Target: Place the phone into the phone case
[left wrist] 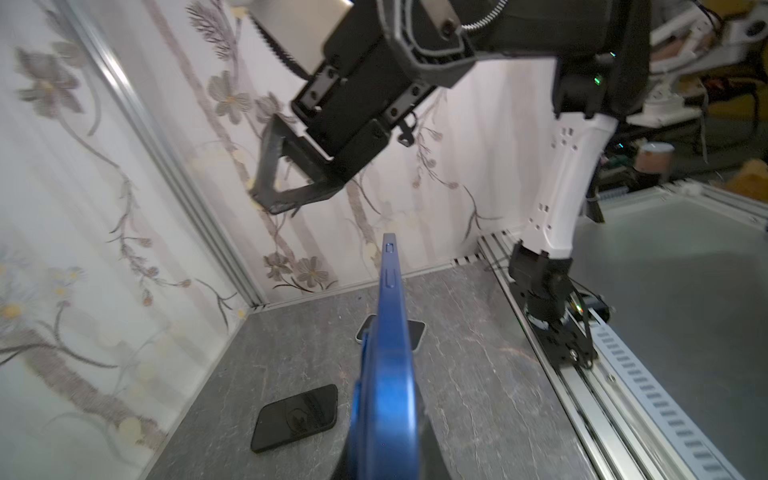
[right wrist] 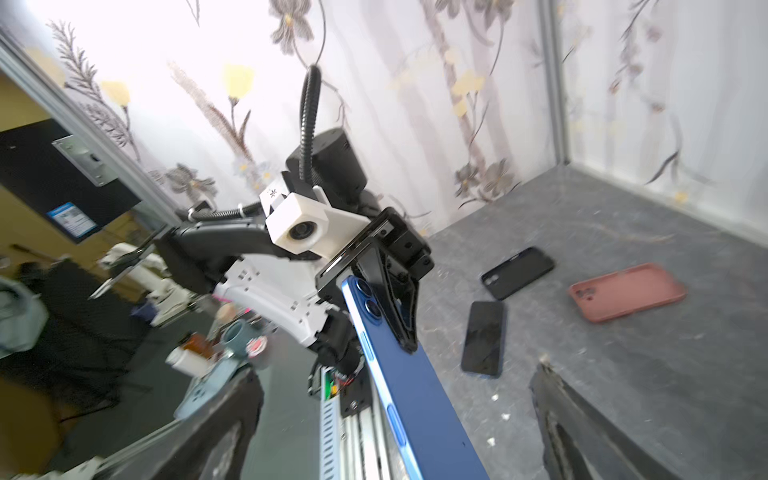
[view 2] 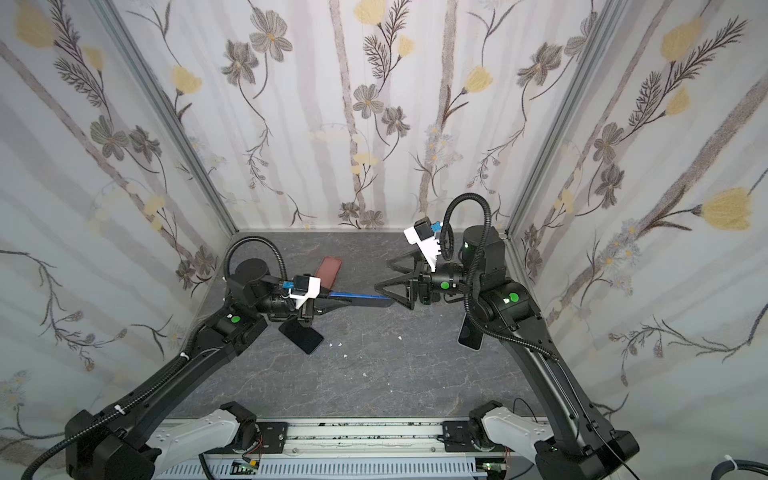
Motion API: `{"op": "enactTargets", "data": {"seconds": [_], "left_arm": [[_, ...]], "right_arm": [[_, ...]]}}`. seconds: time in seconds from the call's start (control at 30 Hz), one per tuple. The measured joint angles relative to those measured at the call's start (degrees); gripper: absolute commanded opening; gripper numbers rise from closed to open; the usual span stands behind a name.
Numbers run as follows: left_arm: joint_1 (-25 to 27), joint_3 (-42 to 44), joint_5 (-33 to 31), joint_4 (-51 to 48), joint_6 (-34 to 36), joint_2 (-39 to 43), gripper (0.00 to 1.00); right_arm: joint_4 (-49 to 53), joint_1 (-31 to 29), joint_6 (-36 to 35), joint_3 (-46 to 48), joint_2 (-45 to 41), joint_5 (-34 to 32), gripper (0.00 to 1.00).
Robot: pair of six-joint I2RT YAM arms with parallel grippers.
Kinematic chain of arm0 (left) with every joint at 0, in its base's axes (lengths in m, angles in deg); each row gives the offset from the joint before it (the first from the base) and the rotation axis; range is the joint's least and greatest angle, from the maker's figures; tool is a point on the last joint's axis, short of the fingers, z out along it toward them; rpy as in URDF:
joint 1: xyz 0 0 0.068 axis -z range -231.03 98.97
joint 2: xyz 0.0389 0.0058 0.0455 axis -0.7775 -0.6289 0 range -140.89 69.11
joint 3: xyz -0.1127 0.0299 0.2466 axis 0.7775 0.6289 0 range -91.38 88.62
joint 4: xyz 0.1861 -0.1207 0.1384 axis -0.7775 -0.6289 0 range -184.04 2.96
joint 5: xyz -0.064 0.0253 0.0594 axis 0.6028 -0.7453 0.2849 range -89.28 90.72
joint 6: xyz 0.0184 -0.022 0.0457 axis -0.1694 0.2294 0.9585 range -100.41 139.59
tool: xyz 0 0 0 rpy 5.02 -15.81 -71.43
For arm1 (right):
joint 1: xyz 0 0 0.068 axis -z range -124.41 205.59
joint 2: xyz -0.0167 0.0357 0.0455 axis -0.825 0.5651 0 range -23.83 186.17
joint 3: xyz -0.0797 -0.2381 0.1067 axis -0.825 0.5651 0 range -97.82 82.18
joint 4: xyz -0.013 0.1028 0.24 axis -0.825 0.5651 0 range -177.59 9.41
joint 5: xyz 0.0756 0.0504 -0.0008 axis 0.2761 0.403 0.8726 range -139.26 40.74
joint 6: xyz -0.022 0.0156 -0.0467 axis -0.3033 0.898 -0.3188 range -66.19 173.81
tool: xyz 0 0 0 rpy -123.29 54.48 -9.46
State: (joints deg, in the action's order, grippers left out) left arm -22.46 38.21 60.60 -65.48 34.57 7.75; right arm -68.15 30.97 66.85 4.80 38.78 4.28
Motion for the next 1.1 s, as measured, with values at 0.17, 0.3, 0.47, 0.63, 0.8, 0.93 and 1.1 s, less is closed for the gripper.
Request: {"op": "enactTargets", "data": {"seconds": [0.17,0.3,0.47,0.63,0.8,0.93,1.1], "left_arm": [[0.1,-2.4,-14.8,10.0,-18.4,3.2,0.0],[-0.5,-6.3,-25.7,7.5,-27.4,4.5,0.0],[-2.3,-11.1,-29.1,4.3,-36.9,3.5,0.0],[-3.2,-12.7,-24.1,5.1,-44.8,0.3,0.0],[-3.2,-12.8,-15.4,10.0,-50.1,-2.4,0.0],[-3.2,-11.9,-11.4,15.5,-52.8,-2.8,0.0],[-3.2,-11.8,-7.6,18.2,-54.0,-3.9,0.0]], "right_arm": [[-10.6,0.0,1.4,1.7,-3.4,-6.1,1.0],[-17.5,0.2,2.6,1.7,-3.0,-9.1,0.99],[-22.9,0.2,7.3,-1.9,3.0,-9.0,0.87],[-27.7,0.2,12.7,-4.4,8.6,-3.1,0.86],[-31.2,0.2,16.7,-5.0,11.5,3.9,0.82],[-32.8,0.1,19.4,-5.0,12.8,7.2,0.74],[-36.2,-0.1,22.6,-5.0,13.6,11.1,0.44]]}}
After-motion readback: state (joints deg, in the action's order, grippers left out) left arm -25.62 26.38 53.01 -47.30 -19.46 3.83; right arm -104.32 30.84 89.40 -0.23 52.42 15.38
